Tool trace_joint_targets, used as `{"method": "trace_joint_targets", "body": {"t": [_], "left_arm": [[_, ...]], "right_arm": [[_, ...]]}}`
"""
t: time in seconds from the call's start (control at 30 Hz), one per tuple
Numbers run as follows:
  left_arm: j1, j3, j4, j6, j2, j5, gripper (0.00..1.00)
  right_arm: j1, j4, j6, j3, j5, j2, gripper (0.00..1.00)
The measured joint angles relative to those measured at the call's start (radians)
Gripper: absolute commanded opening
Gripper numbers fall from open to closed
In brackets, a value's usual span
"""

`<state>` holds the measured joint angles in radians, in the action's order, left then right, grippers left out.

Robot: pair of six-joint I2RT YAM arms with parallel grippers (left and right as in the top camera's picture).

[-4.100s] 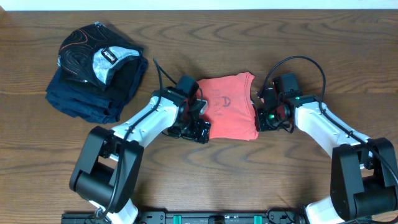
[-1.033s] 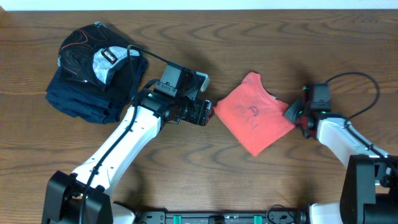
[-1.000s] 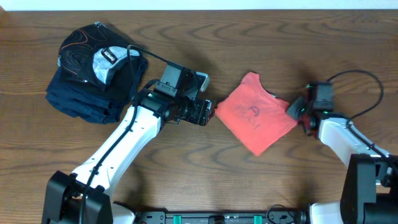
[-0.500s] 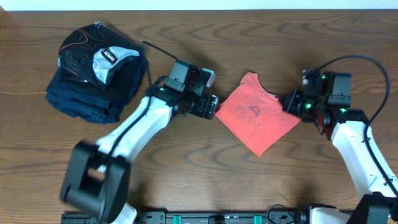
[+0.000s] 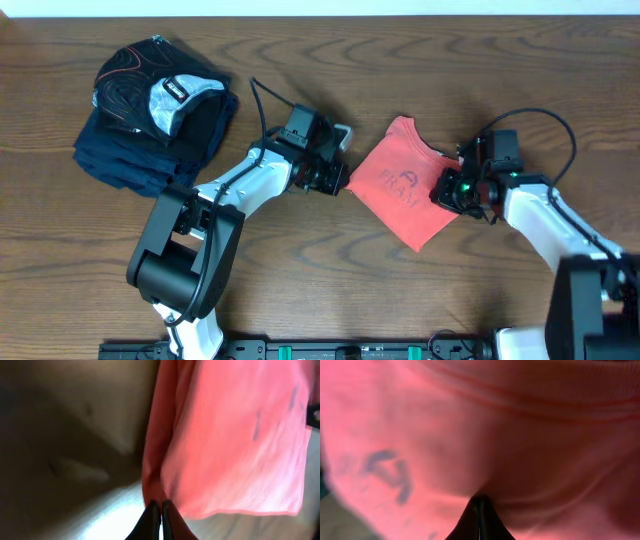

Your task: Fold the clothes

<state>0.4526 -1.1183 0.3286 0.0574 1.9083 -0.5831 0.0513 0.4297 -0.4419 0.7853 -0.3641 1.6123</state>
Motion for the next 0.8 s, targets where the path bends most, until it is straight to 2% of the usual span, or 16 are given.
{"method": "trace_joint_targets", "body": {"t": [0.07, 0.13, 0.33, 0.37, 0.5, 0.57, 0.67, 0.8], "left_arm": [[0.000, 0.000, 0.052, -0.018, 0.000, -0.007, 0.06], [0.000, 0.000, 0.069, -0.038, 0.000, -0.011, 0.15], [0.000, 0.000, 0.068, -0.055, 0.000, -0.016, 0.17], [0.000, 0.000, 0.070, -0.056, 0.000, -0.016, 0.25], [0.000, 0.000, 0.075, -0.064, 0.000, -0.018, 0.39], [0.000, 0.000, 0.068, -0.058, -0.002, -0.020, 0.44], [0.000, 0.000, 0.056, -0.052, -0.012, -0.028, 0.59], [0.000, 0.000, 0.011, -0.043, -0.032, -0.054, 0.71]], "right_arm": [[0.000, -0.025, -0.003, 0.000, -0.008, 0.037, 0.01], [0.000, -0.047, -0.002, 0.001, -0.020, 0.045, 0.01], [-0.001, -0.053, -0.002, 0.007, -0.026, 0.056, 0.01], [-0.001, -0.052, 0.004, 0.008, -0.019, 0.056, 0.01], [-0.005, -0.055, 0.048, 0.025, 0.063, 0.056, 0.02], [-0.017, -0.058, 0.091, 0.043, 0.111, 0.061, 0.06], [-0.041, -0.035, 0.163, 0.088, 0.121, 0.076, 0.17], [-0.053, 0.043, 0.221, 0.155, 0.045, 0.076, 0.20]]}}
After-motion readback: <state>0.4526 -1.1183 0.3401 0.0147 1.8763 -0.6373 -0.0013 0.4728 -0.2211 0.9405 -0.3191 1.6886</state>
